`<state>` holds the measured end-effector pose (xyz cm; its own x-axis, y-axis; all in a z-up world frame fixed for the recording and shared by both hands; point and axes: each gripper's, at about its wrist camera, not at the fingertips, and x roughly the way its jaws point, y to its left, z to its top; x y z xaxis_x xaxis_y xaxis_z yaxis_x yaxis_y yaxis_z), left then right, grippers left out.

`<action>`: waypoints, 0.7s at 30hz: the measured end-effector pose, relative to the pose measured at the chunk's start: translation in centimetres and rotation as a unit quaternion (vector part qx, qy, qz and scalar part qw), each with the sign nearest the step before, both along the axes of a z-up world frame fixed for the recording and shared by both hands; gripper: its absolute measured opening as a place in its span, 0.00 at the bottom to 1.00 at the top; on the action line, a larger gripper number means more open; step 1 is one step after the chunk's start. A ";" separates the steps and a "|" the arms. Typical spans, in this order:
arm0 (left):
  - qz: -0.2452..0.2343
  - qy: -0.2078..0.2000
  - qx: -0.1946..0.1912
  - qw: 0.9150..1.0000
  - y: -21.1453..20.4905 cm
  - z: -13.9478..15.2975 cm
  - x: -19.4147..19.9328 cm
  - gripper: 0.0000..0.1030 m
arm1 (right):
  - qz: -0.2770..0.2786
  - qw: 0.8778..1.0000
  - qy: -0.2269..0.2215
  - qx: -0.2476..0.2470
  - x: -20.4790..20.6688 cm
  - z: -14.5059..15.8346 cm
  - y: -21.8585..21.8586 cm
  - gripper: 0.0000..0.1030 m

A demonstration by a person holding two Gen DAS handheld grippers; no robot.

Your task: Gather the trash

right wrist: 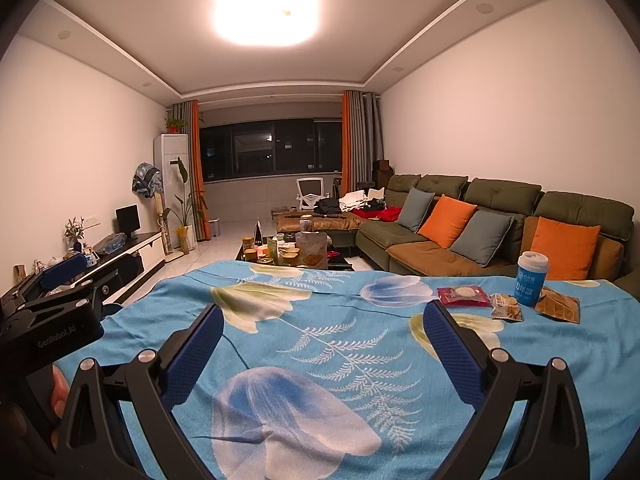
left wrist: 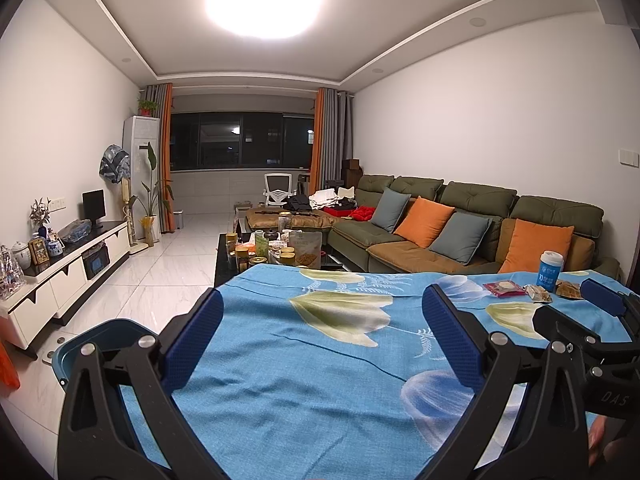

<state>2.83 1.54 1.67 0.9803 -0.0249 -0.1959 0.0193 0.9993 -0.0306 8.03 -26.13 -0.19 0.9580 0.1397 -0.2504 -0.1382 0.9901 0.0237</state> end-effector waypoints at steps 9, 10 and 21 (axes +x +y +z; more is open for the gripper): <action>0.000 0.000 0.000 1.000 0.0 0.0 0.0 0.95 | -0.001 1.000 -0.003 -0.003 0.0 0.0 0.1 0.94; 0.000 0.000 0.000 1.000 0.0 0.0 0.0 0.95 | 0.000 1.000 -0.003 -0.003 0.0 0.0 0.1 0.94; 0.001 -0.001 0.001 1.000 0.0 0.0 0.0 0.95 | 0.000 1.000 -0.002 -0.002 -0.1 0.0 0.2 0.94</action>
<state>2.86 1.55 1.65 0.9806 -0.0222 -0.1948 0.0168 0.9994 -0.0291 7.95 -25.96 -0.18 0.9592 0.1379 -0.2468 -0.1376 0.9903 0.0184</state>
